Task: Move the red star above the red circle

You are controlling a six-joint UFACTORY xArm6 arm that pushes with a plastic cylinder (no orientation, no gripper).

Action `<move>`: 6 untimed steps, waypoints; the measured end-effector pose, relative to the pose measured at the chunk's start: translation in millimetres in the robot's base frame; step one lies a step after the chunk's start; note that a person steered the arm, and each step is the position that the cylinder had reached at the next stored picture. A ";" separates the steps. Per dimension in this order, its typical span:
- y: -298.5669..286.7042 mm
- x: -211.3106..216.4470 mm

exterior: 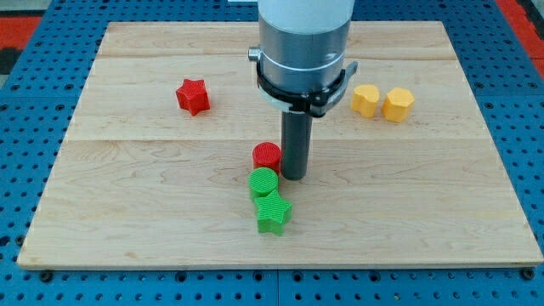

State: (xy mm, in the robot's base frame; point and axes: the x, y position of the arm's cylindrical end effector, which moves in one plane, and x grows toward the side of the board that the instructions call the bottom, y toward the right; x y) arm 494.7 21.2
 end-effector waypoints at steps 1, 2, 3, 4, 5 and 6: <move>-9.7 -6.5; 5.2 -49.1; -30.8 -102.6; -100.5 -145.7; -128.1 -204.1; -187.0 -181.3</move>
State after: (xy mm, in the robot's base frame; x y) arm 313.5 -165.8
